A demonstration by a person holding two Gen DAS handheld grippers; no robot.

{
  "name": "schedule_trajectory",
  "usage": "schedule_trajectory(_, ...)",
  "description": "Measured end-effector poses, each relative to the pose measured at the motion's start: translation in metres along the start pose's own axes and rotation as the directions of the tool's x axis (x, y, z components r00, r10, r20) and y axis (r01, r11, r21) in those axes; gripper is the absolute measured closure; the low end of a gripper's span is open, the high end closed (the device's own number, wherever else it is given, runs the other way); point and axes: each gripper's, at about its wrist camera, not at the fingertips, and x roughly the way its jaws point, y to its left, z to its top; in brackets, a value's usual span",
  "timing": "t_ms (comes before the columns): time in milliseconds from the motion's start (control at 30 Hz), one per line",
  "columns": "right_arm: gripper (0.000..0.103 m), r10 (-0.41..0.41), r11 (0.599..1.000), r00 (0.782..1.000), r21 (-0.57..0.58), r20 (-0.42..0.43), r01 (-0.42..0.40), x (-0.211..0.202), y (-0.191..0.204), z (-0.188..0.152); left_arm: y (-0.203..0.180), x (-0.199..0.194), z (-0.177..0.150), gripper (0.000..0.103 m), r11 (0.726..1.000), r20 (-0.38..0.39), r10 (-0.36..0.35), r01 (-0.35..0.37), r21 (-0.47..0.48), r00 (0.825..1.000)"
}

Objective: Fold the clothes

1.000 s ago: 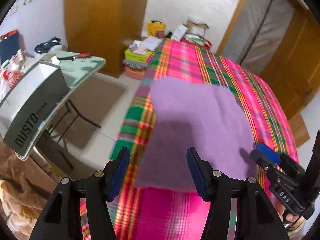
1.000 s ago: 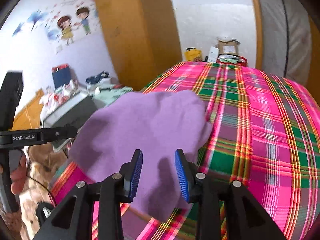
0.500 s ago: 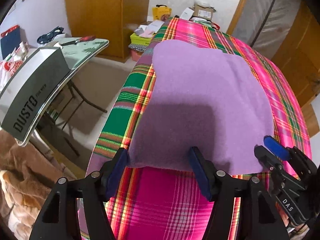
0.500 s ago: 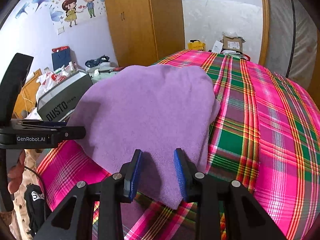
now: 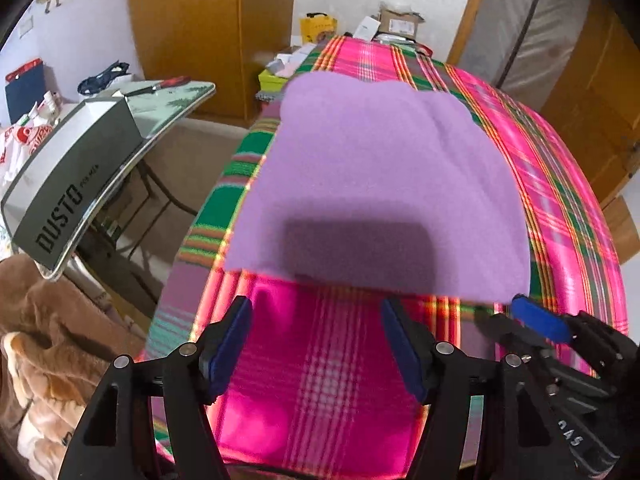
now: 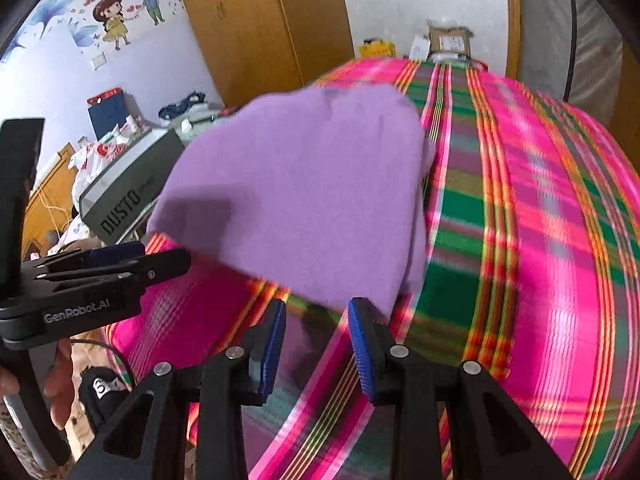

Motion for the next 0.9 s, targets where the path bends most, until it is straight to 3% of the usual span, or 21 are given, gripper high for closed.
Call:
schedule_trajectory(100, 0.07, 0.004, 1.0, 0.999, 0.019, -0.035, -0.003, 0.006, -0.001, -0.006, -0.001, 0.003, -0.005, 0.034, 1.0, -0.018, 0.014, -0.014, 0.005, 1.0)
schedule_trajectory(433, 0.069, -0.1, 0.995, 0.995, -0.016, -0.032, 0.099, 0.001, 0.006, -0.014, -0.004, 0.012, -0.017, 0.034, 0.998, -0.049, 0.058, -0.057, 0.017, 0.997)
schedule_trajectory(900, 0.064, -0.198, 0.978, 0.98, -0.058, 0.012, 0.198, -0.002, 0.019, -0.029, -0.007, 0.017, -0.02, 0.027, 0.997, -0.021, 0.064, -0.063, 0.04, 0.998)
